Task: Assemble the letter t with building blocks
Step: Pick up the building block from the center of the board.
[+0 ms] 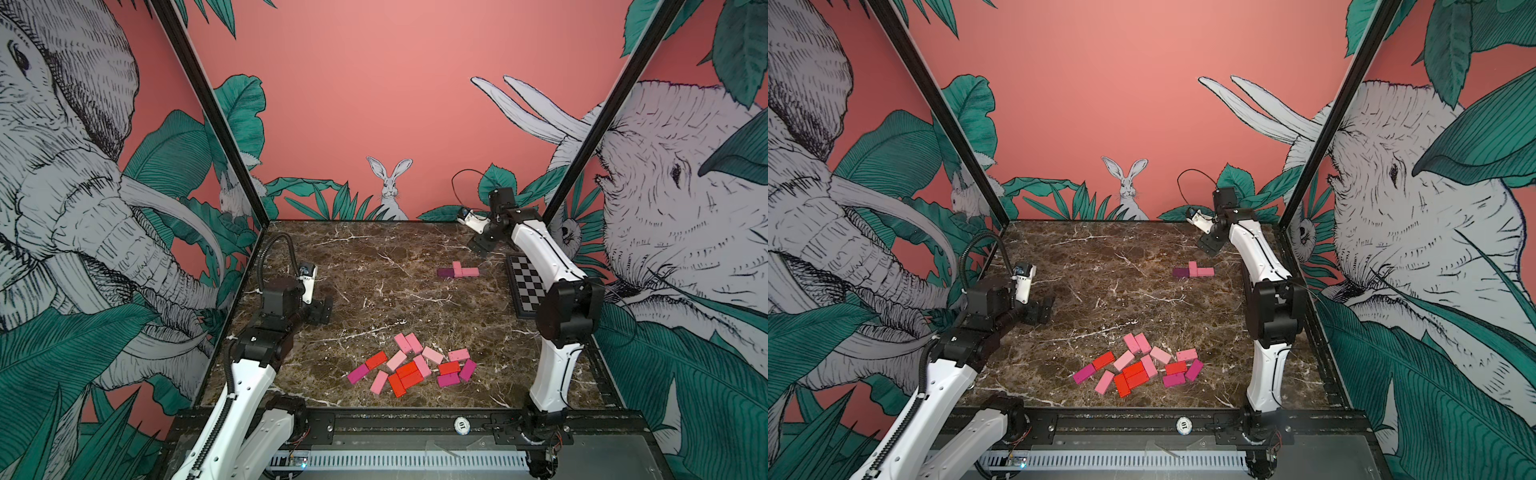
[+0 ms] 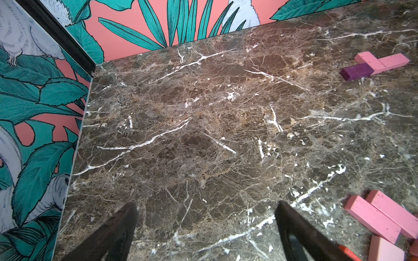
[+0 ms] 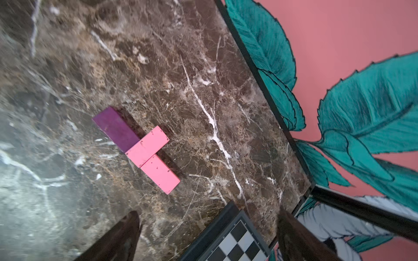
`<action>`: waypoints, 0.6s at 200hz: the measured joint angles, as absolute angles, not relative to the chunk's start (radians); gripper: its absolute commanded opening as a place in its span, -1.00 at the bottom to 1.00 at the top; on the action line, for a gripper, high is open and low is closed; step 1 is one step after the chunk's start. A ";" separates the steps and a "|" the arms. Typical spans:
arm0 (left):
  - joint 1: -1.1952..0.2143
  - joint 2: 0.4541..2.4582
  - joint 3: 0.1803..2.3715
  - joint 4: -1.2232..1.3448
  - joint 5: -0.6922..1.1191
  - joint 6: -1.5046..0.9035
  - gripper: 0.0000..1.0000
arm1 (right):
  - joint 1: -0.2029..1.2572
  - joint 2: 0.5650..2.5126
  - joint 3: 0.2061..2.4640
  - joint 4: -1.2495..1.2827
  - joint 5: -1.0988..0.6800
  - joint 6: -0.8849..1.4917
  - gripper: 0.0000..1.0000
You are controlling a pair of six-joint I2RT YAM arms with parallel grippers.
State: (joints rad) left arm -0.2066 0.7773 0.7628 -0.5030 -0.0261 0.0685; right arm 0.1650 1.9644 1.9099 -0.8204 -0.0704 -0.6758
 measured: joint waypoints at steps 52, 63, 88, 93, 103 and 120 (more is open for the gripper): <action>-0.207 0.778 0.763 -0.503 -0.029 0.068 0.95 | 0.236 1.693 1.536 -0.843 -0.084 -0.477 0.75; -0.207 0.778 0.763 -0.503 -0.030 0.068 0.95 | 0.276 1.620 1.437 -0.838 -0.078 -0.457 0.73; -0.207 0.780 0.763 -0.503 -0.034 0.068 0.95 | 0.381 1.473 1.239 -0.827 -0.068 -0.429 0.70; -0.207 0.782 0.763 -0.503 -0.035 0.068 0.95 | 0.403 1.452 1.207 -0.826 -0.067 -0.421 0.67; -0.207 0.785 0.763 -0.503 -0.036 0.068 0.95 | 0.439 1.427 1.161 -0.826 -0.071 -0.399 0.60; -0.207 0.791 0.763 -0.503 -0.038 0.068 0.95 | 0.482 1.418 1.108 -0.821 -0.092 -0.346 0.52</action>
State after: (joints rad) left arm -0.2066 0.7910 0.7628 -0.5034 -0.0383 0.0681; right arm 0.4820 1.4178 1.1080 -0.8211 -0.0921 -0.3458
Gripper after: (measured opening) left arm 0.973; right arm 0.786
